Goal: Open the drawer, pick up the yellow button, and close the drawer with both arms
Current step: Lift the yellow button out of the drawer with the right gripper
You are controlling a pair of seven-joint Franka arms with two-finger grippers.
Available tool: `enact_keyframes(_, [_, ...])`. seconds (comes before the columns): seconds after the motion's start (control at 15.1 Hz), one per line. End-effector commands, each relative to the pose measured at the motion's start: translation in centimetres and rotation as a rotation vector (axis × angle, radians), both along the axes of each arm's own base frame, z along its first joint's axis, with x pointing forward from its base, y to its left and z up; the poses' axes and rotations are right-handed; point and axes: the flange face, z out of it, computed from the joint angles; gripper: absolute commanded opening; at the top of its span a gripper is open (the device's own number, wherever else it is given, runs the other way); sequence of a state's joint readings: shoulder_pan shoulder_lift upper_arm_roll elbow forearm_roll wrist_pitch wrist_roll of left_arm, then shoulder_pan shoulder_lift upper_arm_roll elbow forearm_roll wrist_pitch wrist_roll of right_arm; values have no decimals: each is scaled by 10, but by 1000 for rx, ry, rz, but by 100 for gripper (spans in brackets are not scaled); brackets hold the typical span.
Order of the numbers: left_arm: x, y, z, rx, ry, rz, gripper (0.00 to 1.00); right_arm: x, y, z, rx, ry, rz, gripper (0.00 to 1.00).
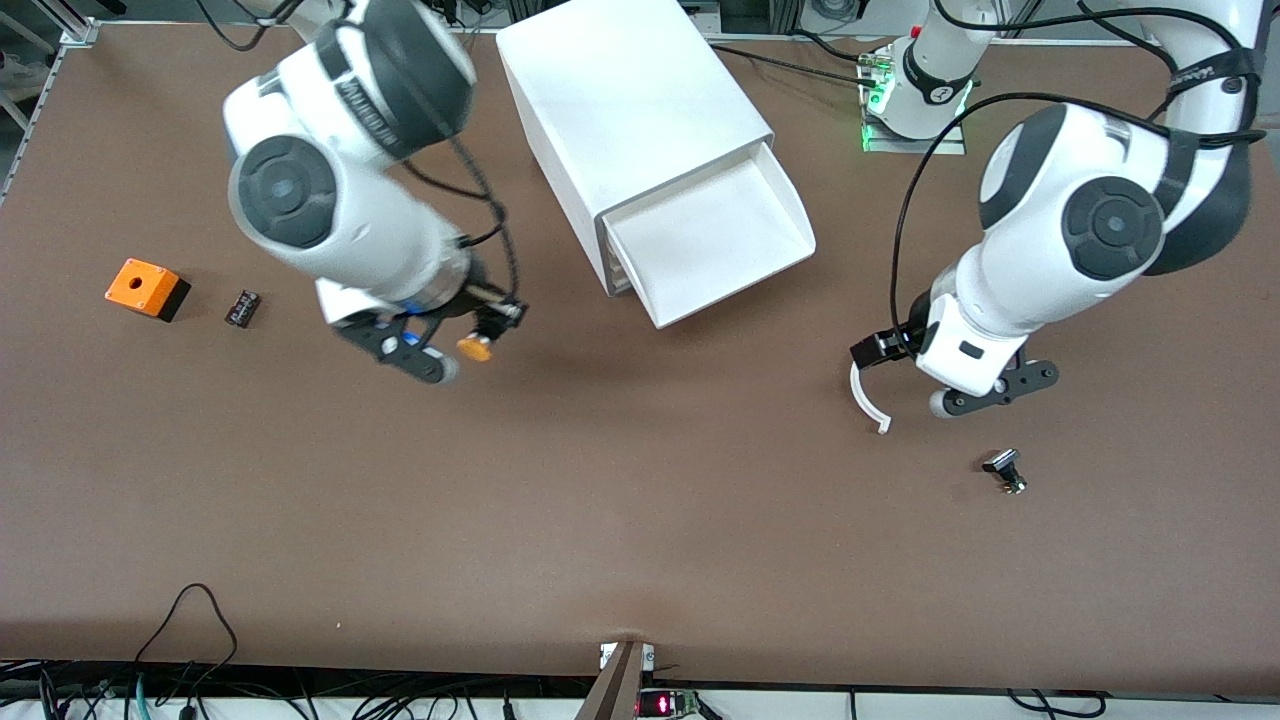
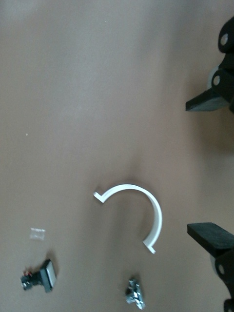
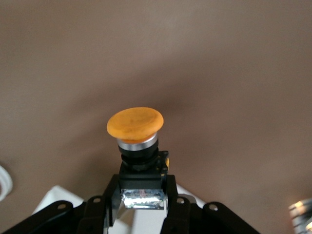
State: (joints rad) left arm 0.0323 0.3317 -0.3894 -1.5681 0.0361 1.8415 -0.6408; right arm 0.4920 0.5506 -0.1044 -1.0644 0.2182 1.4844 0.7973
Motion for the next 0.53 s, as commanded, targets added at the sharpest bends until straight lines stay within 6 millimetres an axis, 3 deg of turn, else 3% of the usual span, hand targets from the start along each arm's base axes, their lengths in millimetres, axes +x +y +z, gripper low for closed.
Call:
enact_keyframes(0.0, [-20, -9, -6, -11, -34, -64, 100, 1, -66, -14, -18, -3, 139, 0])
enact_keyframes(0.2, [-34, -34, -33, -93, -50, -51, 100, 8, -146, -50, -8, -39, 244, 0])
enact_keyframes(0.46, [-47, -68, -36, -114, -31, 141, 100, 5, -226, -113, -11, -91, 366, 0])
